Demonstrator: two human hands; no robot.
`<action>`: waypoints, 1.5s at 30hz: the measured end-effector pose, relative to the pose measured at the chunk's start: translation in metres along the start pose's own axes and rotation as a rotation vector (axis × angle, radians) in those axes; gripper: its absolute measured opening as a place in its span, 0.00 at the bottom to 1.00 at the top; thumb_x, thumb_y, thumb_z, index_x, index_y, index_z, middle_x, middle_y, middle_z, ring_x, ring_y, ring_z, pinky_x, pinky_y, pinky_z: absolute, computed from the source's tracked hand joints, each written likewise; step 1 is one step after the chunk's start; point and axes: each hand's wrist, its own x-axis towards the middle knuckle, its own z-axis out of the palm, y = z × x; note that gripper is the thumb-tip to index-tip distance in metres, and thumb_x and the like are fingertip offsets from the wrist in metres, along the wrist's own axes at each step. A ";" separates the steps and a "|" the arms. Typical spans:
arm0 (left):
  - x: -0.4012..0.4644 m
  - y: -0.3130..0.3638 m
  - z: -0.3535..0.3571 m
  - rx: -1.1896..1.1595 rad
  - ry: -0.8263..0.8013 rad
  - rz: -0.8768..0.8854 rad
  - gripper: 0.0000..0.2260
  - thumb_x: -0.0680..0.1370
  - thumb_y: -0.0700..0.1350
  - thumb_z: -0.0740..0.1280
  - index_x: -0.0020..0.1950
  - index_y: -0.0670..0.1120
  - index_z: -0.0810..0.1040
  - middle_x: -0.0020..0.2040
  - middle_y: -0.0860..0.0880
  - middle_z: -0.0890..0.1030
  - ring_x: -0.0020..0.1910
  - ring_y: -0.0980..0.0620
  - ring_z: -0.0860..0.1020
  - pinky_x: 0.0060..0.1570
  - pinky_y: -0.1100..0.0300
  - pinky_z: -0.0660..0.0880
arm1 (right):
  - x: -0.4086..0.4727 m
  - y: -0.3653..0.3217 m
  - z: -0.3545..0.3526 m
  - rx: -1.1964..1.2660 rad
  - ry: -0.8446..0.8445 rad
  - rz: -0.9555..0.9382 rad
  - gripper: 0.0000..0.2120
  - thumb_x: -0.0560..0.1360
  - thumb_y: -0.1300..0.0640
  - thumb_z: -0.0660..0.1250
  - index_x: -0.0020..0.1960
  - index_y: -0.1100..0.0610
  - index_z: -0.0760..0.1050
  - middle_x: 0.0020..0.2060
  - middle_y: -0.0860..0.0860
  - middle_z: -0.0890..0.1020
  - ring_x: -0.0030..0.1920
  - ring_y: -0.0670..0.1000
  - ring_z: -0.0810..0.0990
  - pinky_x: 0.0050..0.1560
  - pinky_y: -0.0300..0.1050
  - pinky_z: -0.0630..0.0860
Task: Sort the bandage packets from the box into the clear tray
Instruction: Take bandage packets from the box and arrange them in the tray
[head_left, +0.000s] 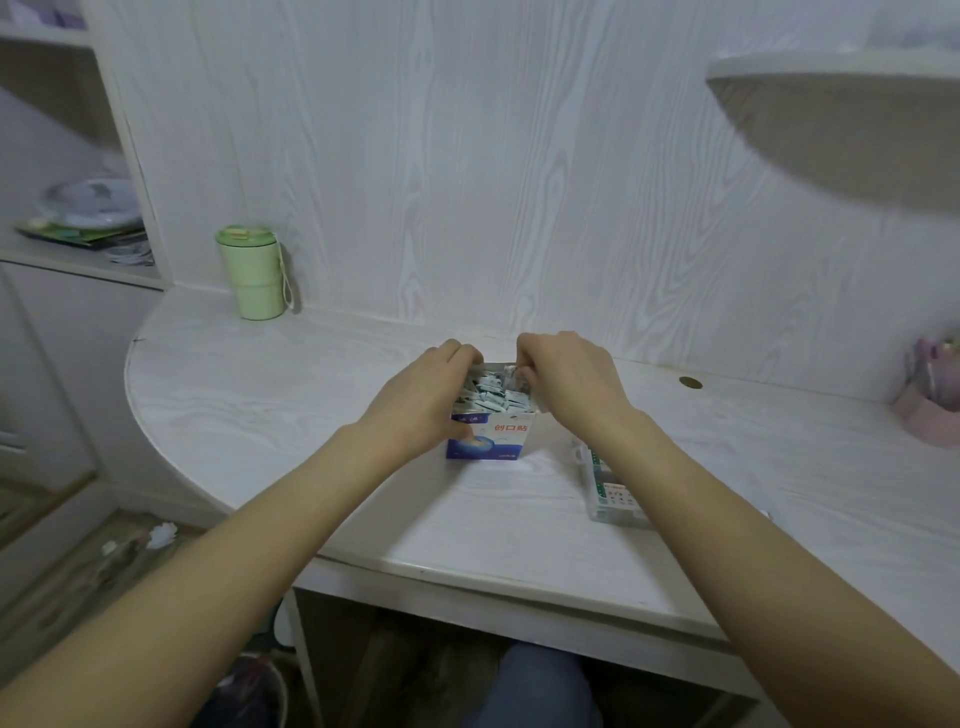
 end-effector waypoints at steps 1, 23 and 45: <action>0.000 0.000 0.000 0.004 0.001 0.000 0.33 0.66 0.47 0.77 0.66 0.46 0.67 0.63 0.50 0.70 0.60 0.50 0.69 0.55 0.53 0.71 | -0.002 0.002 0.000 -0.002 0.018 -0.014 0.02 0.76 0.62 0.60 0.46 0.57 0.71 0.38 0.55 0.79 0.41 0.58 0.77 0.34 0.45 0.65; 0.037 0.062 -0.036 -0.875 -0.395 -0.071 0.17 0.83 0.50 0.54 0.65 0.43 0.73 0.57 0.46 0.81 0.56 0.52 0.79 0.58 0.59 0.73 | -0.034 0.051 -0.042 1.269 0.182 0.312 0.04 0.76 0.66 0.66 0.43 0.61 0.74 0.31 0.51 0.83 0.33 0.46 0.82 0.39 0.36 0.78; 0.004 0.116 0.043 -1.356 -0.031 -0.344 0.09 0.77 0.36 0.66 0.56 0.36 0.79 0.51 0.44 0.84 0.49 0.48 0.83 0.45 0.59 0.81 | -0.118 0.071 -0.011 1.415 0.180 0.591 0.16 0.69 0.67 0.73 0.55 0.57 0.78 0.44 0.55 0.86 0.44 0.52 0.85 0.45 0.44 0.81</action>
